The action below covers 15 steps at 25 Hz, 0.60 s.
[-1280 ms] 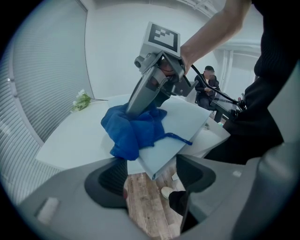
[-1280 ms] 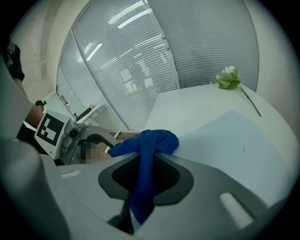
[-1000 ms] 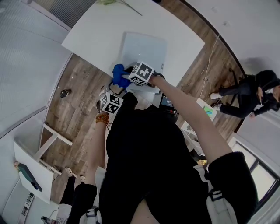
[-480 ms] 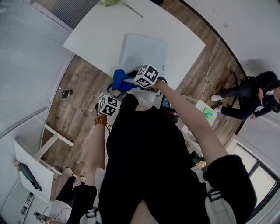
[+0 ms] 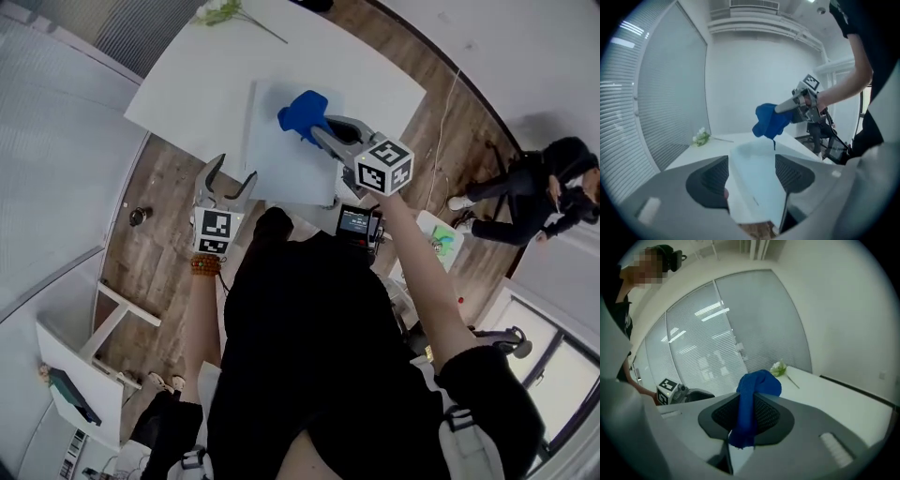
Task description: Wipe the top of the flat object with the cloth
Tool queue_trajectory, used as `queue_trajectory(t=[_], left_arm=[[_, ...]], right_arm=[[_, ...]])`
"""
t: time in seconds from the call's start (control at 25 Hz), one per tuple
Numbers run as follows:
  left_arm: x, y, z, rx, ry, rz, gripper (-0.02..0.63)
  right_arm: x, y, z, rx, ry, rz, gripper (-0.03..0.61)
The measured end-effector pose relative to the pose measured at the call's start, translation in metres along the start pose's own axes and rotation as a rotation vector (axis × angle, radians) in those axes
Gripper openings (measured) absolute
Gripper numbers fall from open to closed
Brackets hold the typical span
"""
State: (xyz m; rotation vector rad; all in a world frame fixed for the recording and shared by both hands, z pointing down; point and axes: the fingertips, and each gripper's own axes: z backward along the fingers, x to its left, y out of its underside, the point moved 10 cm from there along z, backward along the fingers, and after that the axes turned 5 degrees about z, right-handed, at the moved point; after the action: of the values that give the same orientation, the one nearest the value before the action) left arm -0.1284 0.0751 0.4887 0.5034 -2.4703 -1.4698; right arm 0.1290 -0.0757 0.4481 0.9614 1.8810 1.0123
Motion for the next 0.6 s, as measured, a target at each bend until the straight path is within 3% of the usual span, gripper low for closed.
queue_trajectory(t=[0.16, 0.28, 0.36, 0.52, 0.6], left_arm=[[-0.015, -0.063, -0.022, -0.174, 0.045, -0.058, 0.301], [-0.030, -0.101, -0.033, -0.257, 0.094, -0.116, 0.289], [-0.037, -0.120, -0.032, -0.314, 0.103, -0.113, 0.269], [-0.044, -0.146, -0.022, -0.429, 0.098, -0.089, 0.155], [-0.046, -0.150, -0.020, -0.446, 0.103, -0.105, 0.135]], right_arm=[[0.016, -0.019, 0.031, -0.124, 0.089, 0.065, 0.104], [0.028, -0.033, 0.054, -0.219, 0.173, 0.088, 0.104], [0.035, -0.043, 0.069, -0.287, 0.230, 0.097, 0.103], [0.048, -0.057, 0.096, -0.352, 0.330, 0.140, 0.094], [0.050, -0.059, 0.103, -0.355, 0.363, 0.157, 0.094]])
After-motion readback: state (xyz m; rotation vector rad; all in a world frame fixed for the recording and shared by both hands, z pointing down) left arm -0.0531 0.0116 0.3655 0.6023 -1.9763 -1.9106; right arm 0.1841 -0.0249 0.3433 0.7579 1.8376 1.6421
